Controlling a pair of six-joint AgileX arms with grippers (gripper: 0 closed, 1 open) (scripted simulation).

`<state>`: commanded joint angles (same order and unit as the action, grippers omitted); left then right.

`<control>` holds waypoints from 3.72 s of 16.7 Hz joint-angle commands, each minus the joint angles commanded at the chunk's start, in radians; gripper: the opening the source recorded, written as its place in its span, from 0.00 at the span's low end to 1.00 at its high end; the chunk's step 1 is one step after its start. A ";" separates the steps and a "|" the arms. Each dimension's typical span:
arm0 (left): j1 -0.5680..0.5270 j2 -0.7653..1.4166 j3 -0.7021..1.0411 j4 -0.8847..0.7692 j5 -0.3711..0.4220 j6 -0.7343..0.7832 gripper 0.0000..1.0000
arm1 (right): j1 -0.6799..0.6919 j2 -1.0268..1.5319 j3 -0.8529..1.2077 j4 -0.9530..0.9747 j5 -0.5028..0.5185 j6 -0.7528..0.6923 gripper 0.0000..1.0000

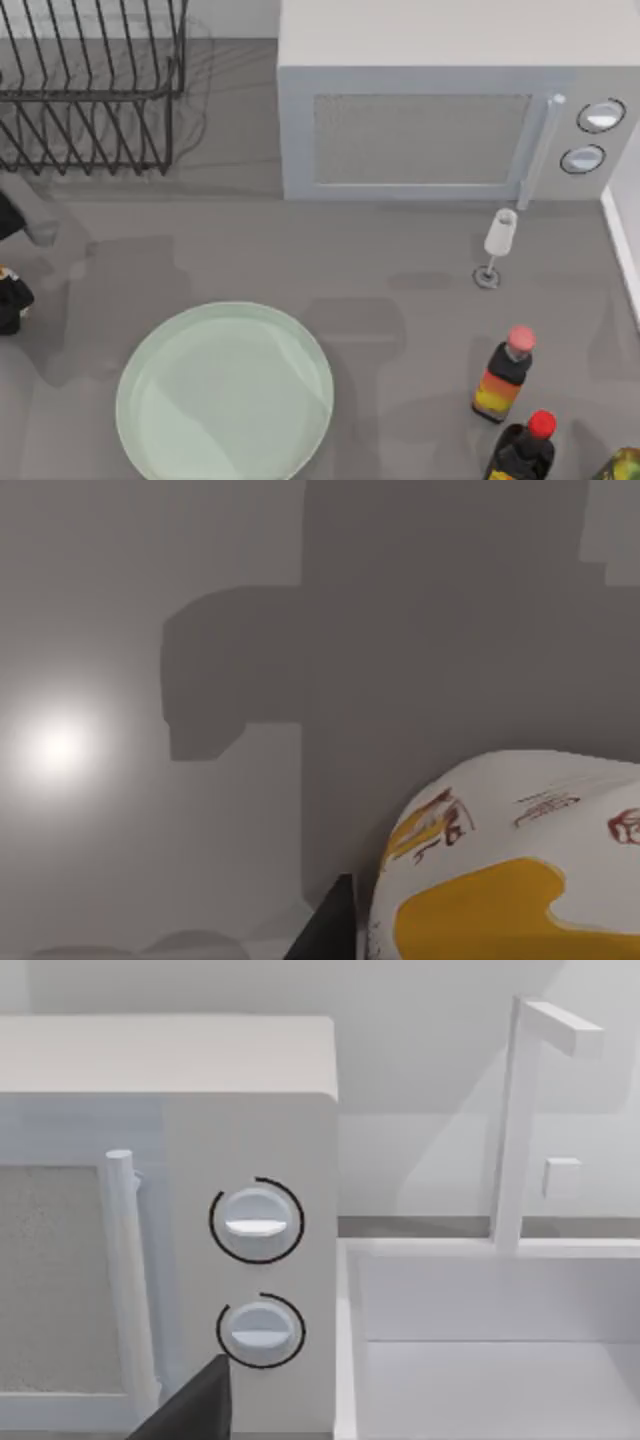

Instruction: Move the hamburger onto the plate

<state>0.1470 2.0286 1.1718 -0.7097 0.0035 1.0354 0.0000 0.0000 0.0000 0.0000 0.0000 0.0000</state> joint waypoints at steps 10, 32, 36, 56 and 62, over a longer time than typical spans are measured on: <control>-0.003 -0.108 0.127 -0.231 0.023 -0.014 0.00 | 0.000 0.000 0.000 0.000 0.000 0.000 1.00; -0.186 -0.300 0.273 -0.416 -0.032 0.651 0.00 | 0.000 0.000 0.000 0.000 0.000 0.000 1.00; -0.311 -0.333 0.265 -0.420 -0.052 1.171 0.00 | 0.000 0.000 0.000 0.000 0.000 0.000 1.00; -0.811 -0.282 0.083 -0.410 -0.022 2.998 0.00 | 0.000 0.000 0.000 0.000 0.000 0.000 1.00; -0.833 -0.271 0.074 -0.404 -0.020 3.068 0.00 | 0.000 0.000 0.000 0.000 0.000 0.000 1.00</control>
<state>-0.6856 1.7577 1.2463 -1.1136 -0.0169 4.1038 0.0000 0.0000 0.0000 0.0000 0.0000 0.0000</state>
